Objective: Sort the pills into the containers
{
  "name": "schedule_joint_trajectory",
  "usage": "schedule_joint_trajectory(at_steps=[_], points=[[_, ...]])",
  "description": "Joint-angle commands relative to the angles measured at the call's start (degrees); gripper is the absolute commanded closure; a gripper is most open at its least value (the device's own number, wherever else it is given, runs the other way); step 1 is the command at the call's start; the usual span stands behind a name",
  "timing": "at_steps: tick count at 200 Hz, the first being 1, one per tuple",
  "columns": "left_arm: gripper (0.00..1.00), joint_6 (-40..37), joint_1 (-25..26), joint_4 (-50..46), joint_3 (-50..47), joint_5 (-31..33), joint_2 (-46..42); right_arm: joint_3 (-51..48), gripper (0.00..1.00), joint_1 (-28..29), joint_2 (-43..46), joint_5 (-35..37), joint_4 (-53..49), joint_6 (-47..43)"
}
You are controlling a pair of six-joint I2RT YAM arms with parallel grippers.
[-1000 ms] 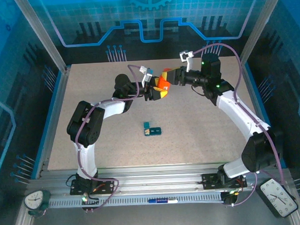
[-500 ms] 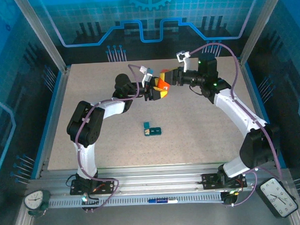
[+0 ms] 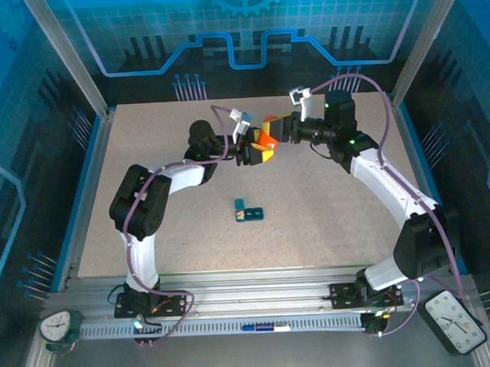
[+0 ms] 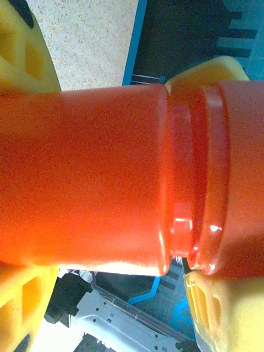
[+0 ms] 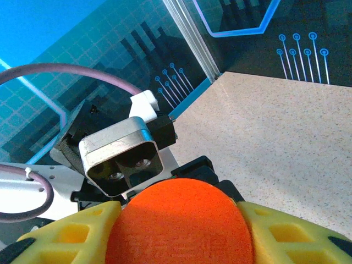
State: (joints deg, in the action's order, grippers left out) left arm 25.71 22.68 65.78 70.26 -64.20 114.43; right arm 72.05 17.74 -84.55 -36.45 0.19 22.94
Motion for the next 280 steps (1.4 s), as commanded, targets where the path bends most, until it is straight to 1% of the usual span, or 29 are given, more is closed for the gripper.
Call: schedule_joint_trajectory(at_steps=[1, 36, 57, 107, 134, 163, 207, 224, 250, 280], points=[[1.00, -0.99, 0.09, 4.22, 1.72, 1.80, -1.67, -0.49, 0.84, 3.23, -0.41, 1.36, -8.62, -2.02], [1.00, -1.37, 0.11, 3.77, 1.72, 2.00, -1.66, -2.07, 0.84, 3.62, -0.02, 2.76, -7.42, -1.24], [1.00, -1.62, 0.08, 3.48, 1.58, 1.98, -1.58, -2.05, 0.82, 3.62, 0.24, 3.52, -7.39, -1.14], [1.00, -1.90, 0.04, 3.15, 1.50, 2.07, -1.40, -0.57, 0.71, 3.62, 0.61, 4.98, -7.99, -0.88], [1.00, -2.29, 0.09, 2.73, 1.29, 2.07, -1.30, 0.27, 0.63, 3.57, 1.05, 5.72, -7.92, -0.51], [1.00, -2.60, 0.09, 2.43, 1.16, 2.07, -1.25, 0.89, 0.51, 3.46, 2.14, 6.30, -7.96, -0.14], [1.00, -2.84, 0.07, 2.07, 1.32, 2.07, -0.97, 0.44, 0.24, 3.10, 4.60, 6.59, -8.86, -0.47], [1.00, -2.86, 0.08, 2.08, 1.45, 2.07, -0.82, 0.12, 0.16, 2.92, 5.09, 6.08, -9.75, -0.86], [1.00, -2.72, 0.08, 2.13, 1.55, 2.14, -0.71, -1.32, 0.09, 2.49, 6.25, 5.56, -10.03, -1.04], [1.00, -2.74, -0.02, 2.14, 1.59, 2.07, -0.88, -3.63, 0.07, 1.53, 8.10, 3.78, -10.07, -0.94]])
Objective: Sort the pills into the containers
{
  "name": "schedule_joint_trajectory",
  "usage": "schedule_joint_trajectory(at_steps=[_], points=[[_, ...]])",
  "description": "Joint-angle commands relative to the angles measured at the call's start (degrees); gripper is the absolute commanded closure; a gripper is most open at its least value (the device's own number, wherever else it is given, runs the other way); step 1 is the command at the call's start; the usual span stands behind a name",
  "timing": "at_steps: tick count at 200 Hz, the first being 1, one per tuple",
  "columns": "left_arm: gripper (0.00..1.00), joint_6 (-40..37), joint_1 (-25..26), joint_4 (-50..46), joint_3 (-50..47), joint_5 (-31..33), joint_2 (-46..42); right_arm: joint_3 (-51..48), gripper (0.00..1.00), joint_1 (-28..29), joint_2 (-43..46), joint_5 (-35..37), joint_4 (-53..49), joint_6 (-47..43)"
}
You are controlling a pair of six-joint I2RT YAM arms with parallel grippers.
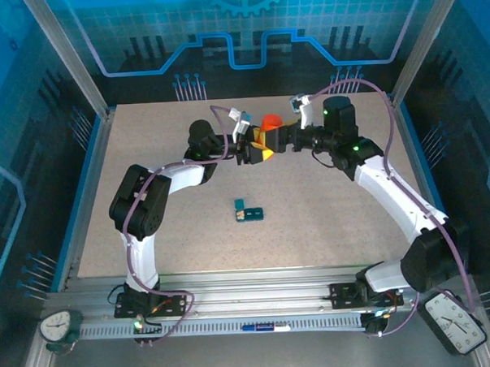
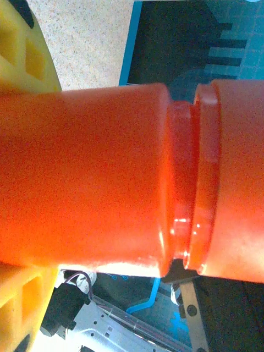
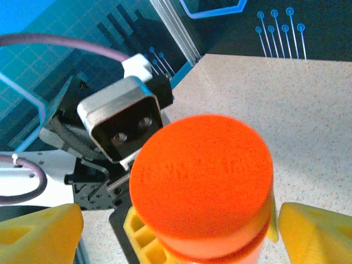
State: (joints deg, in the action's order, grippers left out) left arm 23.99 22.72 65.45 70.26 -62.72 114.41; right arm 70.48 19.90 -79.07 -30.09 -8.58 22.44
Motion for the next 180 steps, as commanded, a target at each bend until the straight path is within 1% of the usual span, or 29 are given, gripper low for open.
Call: schedule_joint_trajectory(at_steps=[1, 31, 48, 70, 92, 110, 134, 147, 180], points=[[1.00, -1.08, -0.01, 2.43, 1.61, 0.58, -0.85, -2.16, 0.07, -0.69, 2.70, -2.69, -1.33, -0.50], [1.00, -1.22, -0.11, 2.41, 1.62, 0.67, -0.77, -4.49, 0.06, -2.33, 6.04, -6.22, -1.84, -0.54], [1.00, -1.18, -0.05, 2.40, 1.71, 0.58, -0.68, -4.47, 0.06, -3.50, 7.83, -8.99, -4.34, -1.53], [1.00, -1.31, -0.11, 2.42, 1.67, 0.59, -0.69, -4.82, 0.07, -5.41, 11.00, -8.13, -7.53, -3.07], [1.00, -1.43, -0.05, 2.19, 1.81, 0.32, -0.68, -3.96, 0.09, -8.73, 12.10, -6.08, -7.93, -1.07], [1.00, -1.50, -0.08, 2.03, 1.81, 0.16, -0.68, -0.49, 0.13, -10.52, 10.40, -3.60, -10.56, -0.03], [1.00, -1.55, -0.08, 1.79, 1.38, -0.12, -0.93, 7.03, 0.15, -10.46, 5.75, -2.44, -15.78, -1.71], [1.00, -1.53, -0.10, 1.65, 1.37, -0.43, -1.01, 10.28, 0.14, -10.02, 3.74, -2.07, -17.30, -2.97], [1.00, -1.05, -0.08, 1.48, 1.57, -0.99, -1.04, 18.64, 0.09, -8.25, -2.04, -1.13, -22.97, -7.98]])
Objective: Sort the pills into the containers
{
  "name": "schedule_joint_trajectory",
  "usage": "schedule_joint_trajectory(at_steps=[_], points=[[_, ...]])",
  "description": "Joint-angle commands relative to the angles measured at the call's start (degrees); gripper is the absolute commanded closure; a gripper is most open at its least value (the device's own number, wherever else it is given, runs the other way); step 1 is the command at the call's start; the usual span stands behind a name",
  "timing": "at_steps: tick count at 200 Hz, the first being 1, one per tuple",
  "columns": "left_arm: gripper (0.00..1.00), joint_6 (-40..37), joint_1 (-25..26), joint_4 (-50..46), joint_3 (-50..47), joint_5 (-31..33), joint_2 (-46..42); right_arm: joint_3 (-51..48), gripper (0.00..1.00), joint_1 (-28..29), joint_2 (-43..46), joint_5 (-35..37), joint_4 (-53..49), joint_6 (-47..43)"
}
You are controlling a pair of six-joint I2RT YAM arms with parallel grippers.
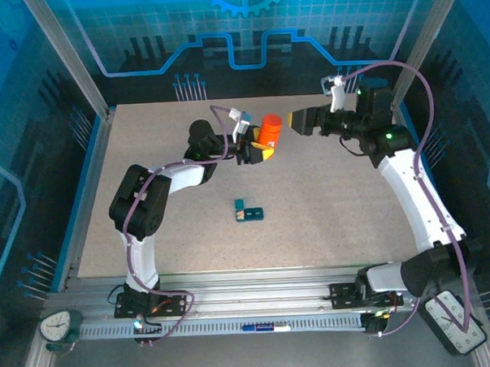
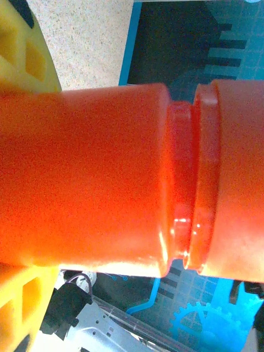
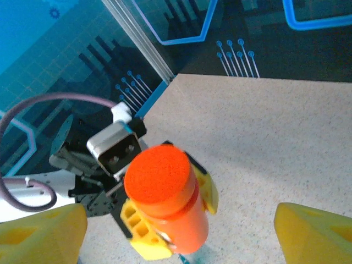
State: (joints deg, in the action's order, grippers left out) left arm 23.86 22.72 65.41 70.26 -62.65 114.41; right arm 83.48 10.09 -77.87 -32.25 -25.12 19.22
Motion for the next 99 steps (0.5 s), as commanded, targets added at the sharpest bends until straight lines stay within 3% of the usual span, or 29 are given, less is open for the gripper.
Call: schedule_joint_trajectory(at_steps=[1, 99], points=[[1.00, -0.83, -0.06, 1.50, 1.56, -1.06, -1.03, 5.90, 0.09, 1.63, -3.42, 1.04, -6.56, -4.96], [1.00, 0.05, -0.12, 1.63, 1.90, -1.94, -1.18, 17.01, 0.10, 9.90, -12.73, 9.07, -15.54, -16.81]])
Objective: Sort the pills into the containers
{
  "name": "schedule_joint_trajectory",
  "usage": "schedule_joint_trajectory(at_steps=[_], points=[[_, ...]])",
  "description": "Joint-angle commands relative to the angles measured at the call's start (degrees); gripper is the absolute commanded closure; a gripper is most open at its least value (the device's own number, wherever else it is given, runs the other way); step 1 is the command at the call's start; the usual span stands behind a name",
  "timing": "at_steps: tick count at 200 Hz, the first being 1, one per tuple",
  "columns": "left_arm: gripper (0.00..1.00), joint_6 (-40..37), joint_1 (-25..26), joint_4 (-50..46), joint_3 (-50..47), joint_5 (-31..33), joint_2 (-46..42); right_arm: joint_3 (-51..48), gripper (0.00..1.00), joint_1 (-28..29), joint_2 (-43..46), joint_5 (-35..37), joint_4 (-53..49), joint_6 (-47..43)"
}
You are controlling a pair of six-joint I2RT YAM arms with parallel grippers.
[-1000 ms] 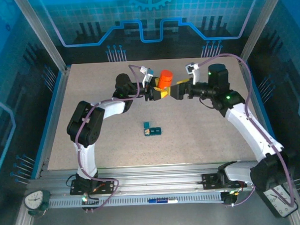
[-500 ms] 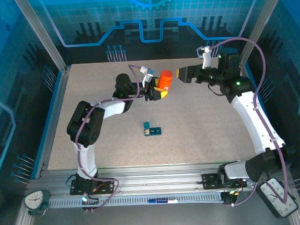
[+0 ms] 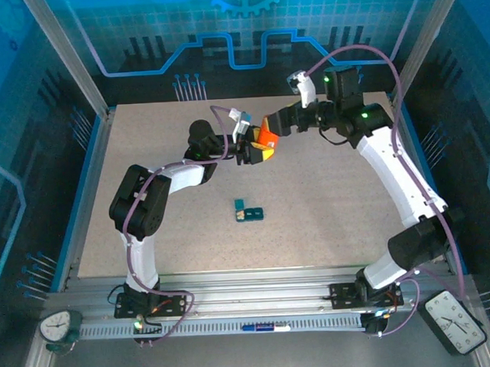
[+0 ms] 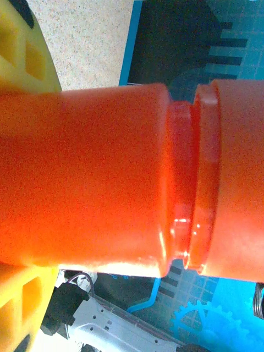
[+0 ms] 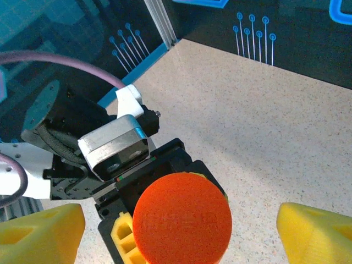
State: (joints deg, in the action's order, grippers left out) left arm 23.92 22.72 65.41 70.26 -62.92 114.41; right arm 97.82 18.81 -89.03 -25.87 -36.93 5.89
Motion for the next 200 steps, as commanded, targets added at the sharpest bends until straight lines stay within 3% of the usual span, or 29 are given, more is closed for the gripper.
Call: schedule_joint_trajectory(at_steps=[1, 79, 120, 200], points=[[1.00, -0.02, -0.08, 1.64, 1.90, -1.64, -1.19, 2.74, 0.10, 1.21, -1.66, 2.72, -3.84, -3.50], [1.00, 0.15, -0.02, 1.48, 1.57, -1.60, -1.65, 5.27, 0.27, 1.80, -4.91, 3.28, -5.57, -4.32], [1.00, -0.05, -0.01, 1.48, 1.57, -1.60, -1.82, 5.54, 0.47, 1.85, -5.86, 3.03, -5.82, -4.05], [1.00, 0.03, -0.02, 1.49, 1.54, -1.54, -1.81, 4.85, 0.38, 1.84, -6.06, 2.43, -5.44, -3.74]])
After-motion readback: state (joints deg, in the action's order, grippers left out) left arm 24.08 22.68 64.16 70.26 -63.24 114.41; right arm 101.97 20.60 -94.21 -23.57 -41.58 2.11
